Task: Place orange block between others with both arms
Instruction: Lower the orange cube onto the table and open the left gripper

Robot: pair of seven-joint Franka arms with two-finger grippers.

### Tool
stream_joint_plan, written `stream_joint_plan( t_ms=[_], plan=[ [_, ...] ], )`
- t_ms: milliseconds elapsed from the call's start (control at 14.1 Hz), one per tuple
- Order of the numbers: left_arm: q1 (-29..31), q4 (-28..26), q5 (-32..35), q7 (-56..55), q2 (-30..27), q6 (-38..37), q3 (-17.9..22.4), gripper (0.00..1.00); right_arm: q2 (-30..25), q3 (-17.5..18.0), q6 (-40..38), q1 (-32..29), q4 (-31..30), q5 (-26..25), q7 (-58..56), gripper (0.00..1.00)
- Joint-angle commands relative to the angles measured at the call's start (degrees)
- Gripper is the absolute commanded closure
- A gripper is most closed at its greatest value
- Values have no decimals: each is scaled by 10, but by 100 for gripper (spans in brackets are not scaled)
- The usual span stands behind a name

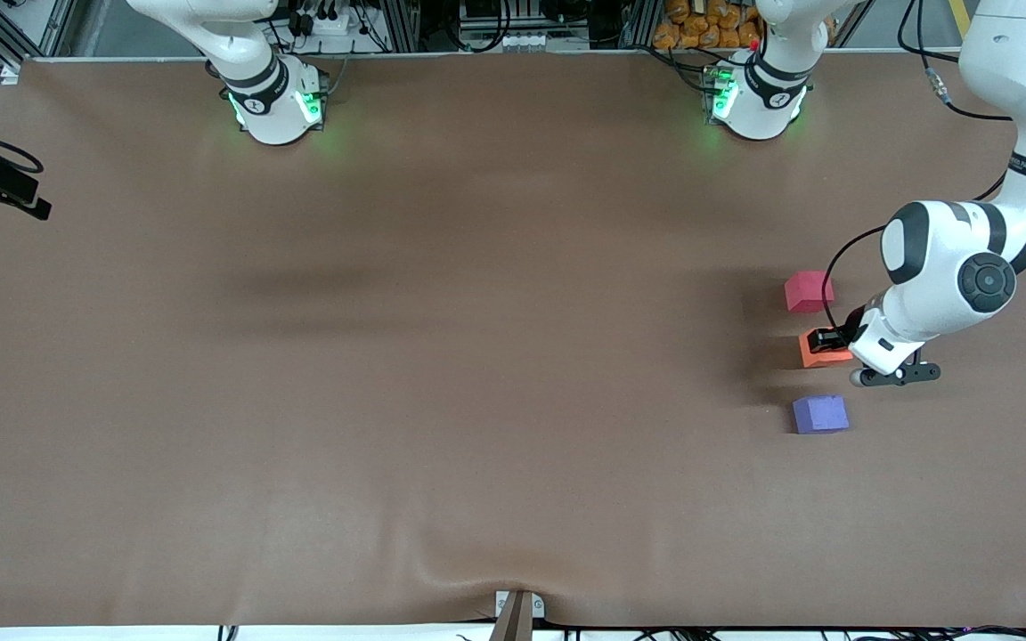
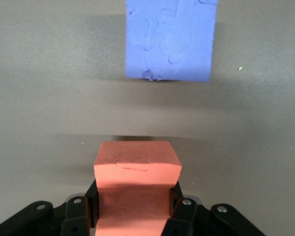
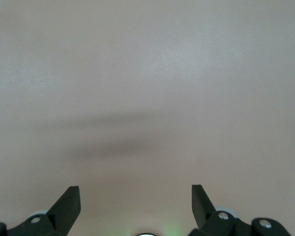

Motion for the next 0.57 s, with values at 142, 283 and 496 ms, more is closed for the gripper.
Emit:
stream_joint_plan(
  t_ms=[142, 283, 496],
  plan=[
    [6, -4, -12, 39, 7, 13, -4, 100, 6, 3, -10, -4, 15, -3, 9, 0],
    [6, -4, -12, 56, 13, 22, -4, 100, 7, 3, -10, -4, 15, -3, 10, 0],
    [7, -3, -12, 57, 25, 36, -4, 100, 7, 3, -10, -4, 15, -3, 10, 0]
  ],
)
